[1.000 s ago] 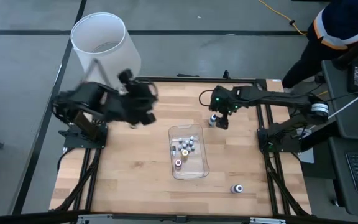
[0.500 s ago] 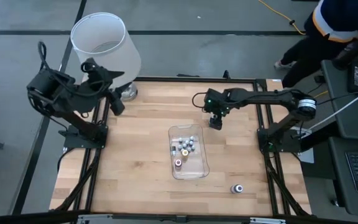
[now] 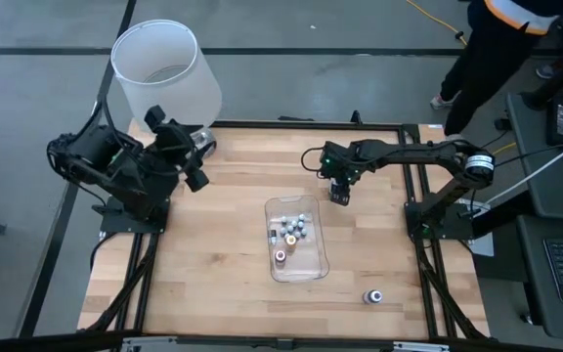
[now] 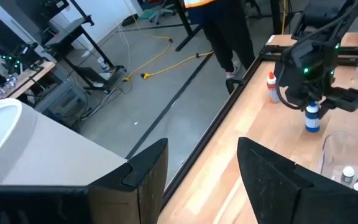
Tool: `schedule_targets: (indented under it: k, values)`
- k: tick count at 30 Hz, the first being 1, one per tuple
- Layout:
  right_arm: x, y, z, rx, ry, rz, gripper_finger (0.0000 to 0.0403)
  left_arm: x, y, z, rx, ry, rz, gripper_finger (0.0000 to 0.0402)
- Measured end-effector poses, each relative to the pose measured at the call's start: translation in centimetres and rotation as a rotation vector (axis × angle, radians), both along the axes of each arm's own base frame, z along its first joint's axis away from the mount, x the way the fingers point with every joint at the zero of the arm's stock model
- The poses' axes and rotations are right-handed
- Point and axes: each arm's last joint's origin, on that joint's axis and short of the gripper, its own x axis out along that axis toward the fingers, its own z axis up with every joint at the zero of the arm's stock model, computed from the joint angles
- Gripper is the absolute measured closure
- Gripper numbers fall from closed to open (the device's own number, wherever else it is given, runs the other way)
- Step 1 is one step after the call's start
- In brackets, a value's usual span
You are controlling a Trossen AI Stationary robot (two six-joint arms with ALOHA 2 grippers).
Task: Pick & Place food coloring
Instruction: Put the large blue food coloring bottle into the transparent container
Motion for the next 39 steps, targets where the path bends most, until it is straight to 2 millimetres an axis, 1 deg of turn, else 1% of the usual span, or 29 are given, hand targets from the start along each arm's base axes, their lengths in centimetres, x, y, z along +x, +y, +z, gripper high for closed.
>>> schedule_targets:
  k: [4, 5, 8, 11, 14, 17, 19, 21, 23, 26, 29, 31, 33, 36, 39]
  values:
    - [-0.1, 0.0, 0.0, 0.010, 0.011, 0.001, 0.0242, 0.0, 0.0, -0.2, -0.009, -0.006, 0.008, 0.0215]
    - [-0.2, 0.1, 0.2, 0.014, 0.021, 0.002, 0.0253, 0.0, 0.0, -0.2, -0.009, -0.007, 0.009, 0.0215]
    - [-0.1, 0.1, 1.0, 0.021, 0.043, 0.006, 0.0254, -0.1, 0.0, -0.2, -0.011, -0.010, 0.009, 0.0215]
    - [-0.3, 0.4, 3.4, 0.012, 0.019, 0.015, 0.0254, -0.3, 0.1, -0.1, -0.013, -0.015, 0.009, 0.0215]
    - [-1.2, 1.2, 7.3, -0.028, -0.064, 0.032, 0.0254, -0.4, 0.2, -0.1, -0.014, -0.018, 0.010, 0.0215]
    - [-3.4, 2.6, 11.3, -0.063, -0.147, 0.020, 0.0252, -0.6, 0.2, 0.0, -0.018, -0.025, 0.006, 0.0215]
    - [-5.2, 3.6, 13.4, -0.083, -0.200, 0.001, 0.0247, -0.8, 0.2, 0.1, -0.020, -0.029, 0.003, 0.0215]
    - [-7.0, 4.6, 14.6, -0.084, -0.234, -0.019, 0.0246, -1.0, 0.2, 0.1, -0.020, -0.031, -0.001, 0.0215]
    - [-8.2, 5.4, 15.2, -0.070, -0.253, -0.029, 0.0247, -1.0, 0.2, 0.2, -0.021, -0.033, -0.003, 0.0215]
    - [-8.9, 6.4, 15.8, -0.058, -0.287, -0.019, 0.0252, -1.2, 0.3, 0.2, -0.015, -0.028, -0.008, 0.0215]
    - [-8.6, 7.5, 16.4, -0.055, -0.318, -0.010, 0.0251, -1.4, 0.4, 0.3, -0.013, -0.028, -0.010, 0.0215]
    - [-7.7, 8.4, 17.2, -0.044, -0.339, 0.014, 0.0250, -1.5, 0.4, 0.3, -0.014, -0.030, -0.011, 0.0215]
    - [-6.2, 9.5, 18.2, -0.033, -0.351, 0.051, 0.0250, -1.7, 0.5, 0.4, -0.015, -0.033, -0.012, 0.0215]
    - [-3.5, 11.6, 20.1, -0.061, -0.367, 0.132, 0.0251, -2.0, 0.6, 0.5, -0.010, -0.031, -0.017, 0.0215]
    - [-1.3, 13.2, 21.0, -0.104, -0.320, 0.214, 0.0249, -2.2, 0.7, 0.6, -0.012, -0.035, -0.018, 0.0215]
